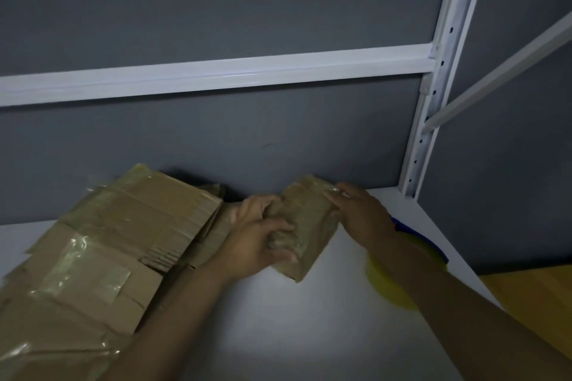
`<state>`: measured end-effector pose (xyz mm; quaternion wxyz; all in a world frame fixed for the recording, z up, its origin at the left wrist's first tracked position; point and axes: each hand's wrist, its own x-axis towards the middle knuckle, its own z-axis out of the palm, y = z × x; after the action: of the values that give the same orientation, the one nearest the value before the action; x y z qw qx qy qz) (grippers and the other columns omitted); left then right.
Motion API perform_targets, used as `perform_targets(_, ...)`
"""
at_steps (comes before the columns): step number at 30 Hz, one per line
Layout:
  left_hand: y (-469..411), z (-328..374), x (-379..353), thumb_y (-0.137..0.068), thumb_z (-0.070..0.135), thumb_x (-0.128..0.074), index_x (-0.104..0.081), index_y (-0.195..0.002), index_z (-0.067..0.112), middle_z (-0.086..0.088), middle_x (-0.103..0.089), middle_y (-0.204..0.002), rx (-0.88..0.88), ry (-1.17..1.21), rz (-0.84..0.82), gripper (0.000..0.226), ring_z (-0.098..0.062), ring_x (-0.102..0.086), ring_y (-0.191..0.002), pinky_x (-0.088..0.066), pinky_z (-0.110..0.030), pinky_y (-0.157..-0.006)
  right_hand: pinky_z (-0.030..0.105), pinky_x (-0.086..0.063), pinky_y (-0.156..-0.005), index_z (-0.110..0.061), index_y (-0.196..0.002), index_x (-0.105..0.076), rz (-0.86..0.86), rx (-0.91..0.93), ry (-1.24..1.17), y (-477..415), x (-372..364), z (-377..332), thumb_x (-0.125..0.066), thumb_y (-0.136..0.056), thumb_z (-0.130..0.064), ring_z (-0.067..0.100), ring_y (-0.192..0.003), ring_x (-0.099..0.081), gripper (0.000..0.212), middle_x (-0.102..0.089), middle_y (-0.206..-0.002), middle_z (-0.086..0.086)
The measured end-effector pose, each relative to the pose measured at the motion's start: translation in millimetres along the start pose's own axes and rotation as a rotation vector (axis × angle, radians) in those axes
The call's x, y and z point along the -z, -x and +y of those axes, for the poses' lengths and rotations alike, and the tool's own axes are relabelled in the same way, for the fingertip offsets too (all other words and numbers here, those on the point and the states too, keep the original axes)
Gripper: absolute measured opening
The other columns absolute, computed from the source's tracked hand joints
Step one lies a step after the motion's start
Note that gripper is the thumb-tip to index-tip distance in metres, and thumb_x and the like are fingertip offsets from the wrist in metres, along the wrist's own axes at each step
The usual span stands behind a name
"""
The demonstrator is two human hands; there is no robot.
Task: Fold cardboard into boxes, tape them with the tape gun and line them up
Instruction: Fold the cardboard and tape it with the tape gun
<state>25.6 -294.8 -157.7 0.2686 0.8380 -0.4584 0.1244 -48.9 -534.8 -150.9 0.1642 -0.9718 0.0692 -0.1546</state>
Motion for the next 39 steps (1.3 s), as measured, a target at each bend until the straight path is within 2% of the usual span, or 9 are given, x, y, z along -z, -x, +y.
perform_targets(3, -7, 6, -3, -0.059, 0.081, -0.056, -0.064, -0.114, 0.034, 0.008, -0.048, -0.137, 0.024, 0.061, -0.082, 0.072, -0.019, -0.036, -0.132, -0.021, -0.023, -0.109, 0.03, -0.018, -0.115, -0.022, -0.151, -0.017, -0.102, 0.049, -0.009, 6, 8, 10, -0.052, -0.098, -0.031, 0.021, -0.143, -0.024, 0.065, -0.017, -0.158, 0.002)
perform_targets(10, -18, 45, -37, -0.07, 0.072, -0.054, -0.068, -0.118, 0.022, -0.003, -0.063, -0.117, 0.162, -0.157, 0.071, 0.07, -0.036, -0.049, -0.104, -0.048, -0.041, -0.079, 0.031, -0.042, -0.096, -0.026, -0.151, -0.018, -0.122, -0.415, 0.108, 82, 32, 71, -0.053, -0.096, -0.033, 0.022, -0.122, -0.049, 0.066, -0.047, -0.14, 0.006)
perform_targets(17, -26, 74, -43, -0.079, 0.061, -0.059, -0.06, -0.124, 0.007, -0.019, -0.058, -0.124, 0.021, -0.298, 0.23, 0.071, -0.038, -0.049, -0.119, -0.045, -0.047, -0.096, 0.027, -0.044, -0.065, -0.009, -0.109, -0.058, 0.071, -0.493, -0.038, 111, 27, 76, -0.06, -0.09, -0.019, 0.019, -0.081, -0.06, 0.022, -0.067, -0.096, 0.006)
perform_targets(21, -21, 122, -32, -0.091, 0.06, -0.046, -0.062, -0.112, 0.009, -0.005, -0.064, -0.103, 0.048, 0.082, 0.158, 0.057, -0.013, -0.056, -0.09, -0.041, -0.01, -0.081, 0.01, -0.039, -0.053, -0.014, -0.097, -0.053, 0.437, -0.439, -0.355, 113, 43, 45, -0.068, -0.085, -0.015, 0.0, -0.067, -0.049, 0.02, -0.053, -0.079, -0.006)
perform_targets(24, -27, 143, -23, -0.09, 0.051, -0.055, -0.06, -0.093, 0.019, 0.009, -0.061, -0.07, 0.362, 0.593, -0.085, 0.033, -0.006, -0.057, -0.066, -0.043, -0.013, -0.06, 0.005, -0.041, -0.055, -0.018, -0.094, -0.046, 0.584, -0.37, -0.59, 101, 67, 25, -0.074, -0.081, -0.016, 0.001, -0.072, -0.051, 0.03, -0.052, -0.083, -0.01)
perform_targets(30, -15, 130, -11, -0.092, 0.03, -0.061, -0.063, -0.113, 0.031, -0.02, -0.069, -0.094, 0.269, 0.898, -0.062, 0.021, -0.041, -0.063, -0.089, -0.054, -0.052, -0.079, 0.021, -0.053, -0.072, -0.038, -0.112, -0.047, 0.203, -0.086, -0.932, 84, 104, 18, -0.077, -0.063, -0.031, 0.006, -0.097, -0.062, 0.058, -0.058, -0.111, -0.017)
perform_targets(32, -12, 131, -4, -0.093, 0.026, -0.061, -0.059, -0.118, 0.033, -0.019, -0.068, -0.103, 0.269, 0.949, -0.134, 0.026, -0.04, -0.063, -0.092, -0.055, -0.047, -0.082, 0.019, -0.052, -0.072, -0.042, -0.119, -0.047, 0.19, -0.021, -0.931, 83, 104, 13, -0.08, -0.06, -0.036, 0.002, -0.096, -0.063, 0.068, -0.061, -0.111, -0.019)
perform_targets(35, -17, 139, 16, -0.091, 0.031, -0.065, -0.057, -0.118, 0.036, 0.007, -0.068, -0.101, 0.369, 0.866, 0.002, 0.028, 0.0, -0.064, -0.087, -0.055, -0.017, -0.074, 0.014, -0.05, -0.072, -0.047, -0.121, -0.047, 0.222, 0.041, -0.867, 82, 99, 5, -0.078, -0.056, -0.046, -0.001, -0.099, -0.062, 0.072, -0.062, -0.109, -0.027)
perform_targets(39, -38, 147, 46, -0.073, 0.065, -0.058, -0.073, -0.094, 0.014, -0.004, -0.074, -0.085, 0.606, 1.102, 0.109, 0.057, -0.015, -0.069, -0.074, -0.053, -0.028, -0.065, 0.013, -0.05, -0.076, -0.049, -0.12, -0.048, 0.183, 0.103, -0.816, 79, 96, -6, -0.079, -0.057, -0.045, -0.003, -0.104, -0.059, 0.07, -0.058, -0.113, -0.032)
